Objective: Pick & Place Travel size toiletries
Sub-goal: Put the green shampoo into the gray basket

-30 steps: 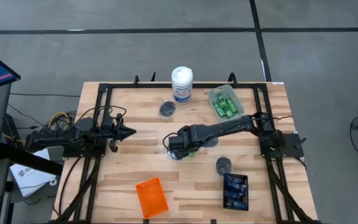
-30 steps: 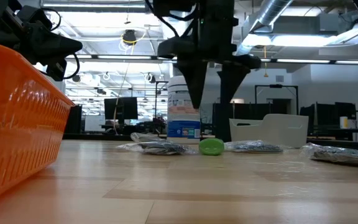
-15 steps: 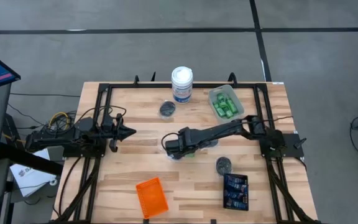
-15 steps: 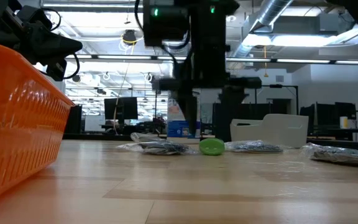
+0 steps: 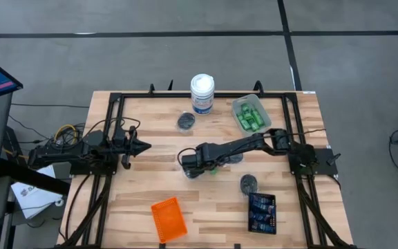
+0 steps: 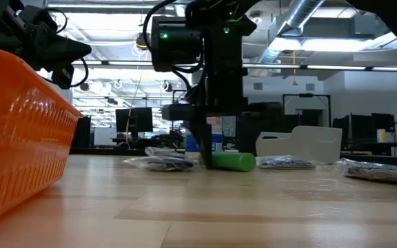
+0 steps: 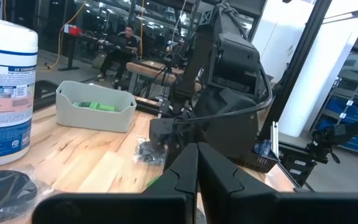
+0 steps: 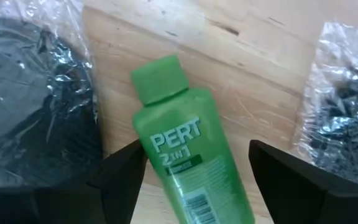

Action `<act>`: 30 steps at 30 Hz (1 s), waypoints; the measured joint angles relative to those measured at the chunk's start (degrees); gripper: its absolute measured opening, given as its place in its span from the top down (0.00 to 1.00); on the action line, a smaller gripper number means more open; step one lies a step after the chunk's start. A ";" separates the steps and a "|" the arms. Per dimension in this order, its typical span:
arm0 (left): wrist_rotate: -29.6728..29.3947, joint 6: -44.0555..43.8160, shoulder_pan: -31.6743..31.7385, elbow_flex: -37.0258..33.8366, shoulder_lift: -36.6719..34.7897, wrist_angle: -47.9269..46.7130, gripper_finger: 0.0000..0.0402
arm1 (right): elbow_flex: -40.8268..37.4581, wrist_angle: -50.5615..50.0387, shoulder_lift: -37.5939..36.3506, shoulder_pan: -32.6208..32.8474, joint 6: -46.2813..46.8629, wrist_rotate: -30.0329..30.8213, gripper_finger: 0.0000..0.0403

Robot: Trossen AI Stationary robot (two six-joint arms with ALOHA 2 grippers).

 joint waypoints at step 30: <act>-0.01 0.00 -0.01 0.00 0.00 0.00 1.00 | 0.14 0.43 -1.47 -0.68 -15.43 -1.44 0.56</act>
